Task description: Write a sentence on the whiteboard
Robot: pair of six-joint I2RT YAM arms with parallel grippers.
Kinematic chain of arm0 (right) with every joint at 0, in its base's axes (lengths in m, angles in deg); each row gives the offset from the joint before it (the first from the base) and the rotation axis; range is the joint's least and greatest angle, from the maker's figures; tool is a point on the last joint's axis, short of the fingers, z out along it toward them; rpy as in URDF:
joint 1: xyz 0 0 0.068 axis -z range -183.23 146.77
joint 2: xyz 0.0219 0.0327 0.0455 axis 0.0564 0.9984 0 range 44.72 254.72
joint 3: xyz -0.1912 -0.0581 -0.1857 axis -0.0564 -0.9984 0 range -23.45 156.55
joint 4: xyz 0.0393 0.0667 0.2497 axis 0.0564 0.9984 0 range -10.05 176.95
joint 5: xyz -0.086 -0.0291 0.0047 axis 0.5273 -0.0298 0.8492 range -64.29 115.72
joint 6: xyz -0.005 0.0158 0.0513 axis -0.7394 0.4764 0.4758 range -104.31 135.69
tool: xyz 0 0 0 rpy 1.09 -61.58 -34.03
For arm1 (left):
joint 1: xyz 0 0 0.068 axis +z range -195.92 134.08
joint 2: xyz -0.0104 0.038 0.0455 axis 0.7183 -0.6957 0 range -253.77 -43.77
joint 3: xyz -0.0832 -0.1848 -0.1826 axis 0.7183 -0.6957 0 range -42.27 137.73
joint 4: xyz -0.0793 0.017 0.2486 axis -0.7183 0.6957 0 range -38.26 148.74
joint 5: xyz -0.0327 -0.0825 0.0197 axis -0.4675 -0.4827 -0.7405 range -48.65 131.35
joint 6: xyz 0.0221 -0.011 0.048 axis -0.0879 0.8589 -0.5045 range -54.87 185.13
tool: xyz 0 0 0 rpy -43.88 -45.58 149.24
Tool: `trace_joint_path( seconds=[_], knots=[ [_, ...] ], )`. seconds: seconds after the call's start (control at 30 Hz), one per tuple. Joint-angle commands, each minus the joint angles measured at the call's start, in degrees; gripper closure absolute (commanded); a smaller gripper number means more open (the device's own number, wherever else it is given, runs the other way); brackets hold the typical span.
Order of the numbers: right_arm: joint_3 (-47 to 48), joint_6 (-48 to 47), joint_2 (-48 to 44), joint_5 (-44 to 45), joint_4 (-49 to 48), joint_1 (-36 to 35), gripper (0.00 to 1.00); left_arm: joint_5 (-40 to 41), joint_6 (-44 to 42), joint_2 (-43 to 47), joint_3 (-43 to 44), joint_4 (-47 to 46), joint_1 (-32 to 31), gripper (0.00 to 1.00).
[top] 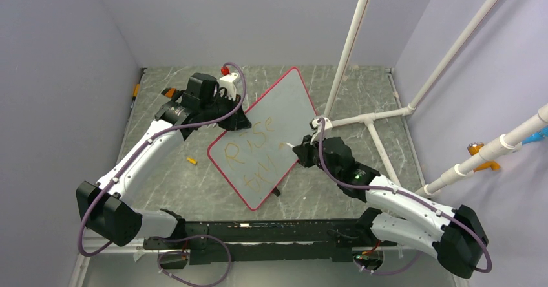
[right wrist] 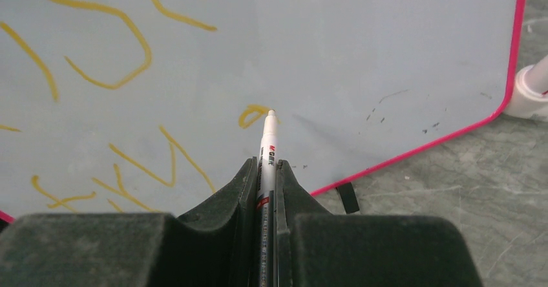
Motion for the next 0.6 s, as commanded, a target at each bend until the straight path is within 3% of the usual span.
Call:
trace_joint_path(
  seconds=[0.0, 0.57],
  knots=[
    [4.3, 0.1, -1.4, 1.2, -1.2, 0.3, 1.0, 14.3, -11.0, -1.5, -1.7, 0.5, 0.1, 1.0],
    [6.8, -0.5, 5.0, 0.1, -2.0, 3.8, 1.0, 14.4, -11.3, -1.3, -1.9, 0.6, 0.1, 1.0]
  ],
)
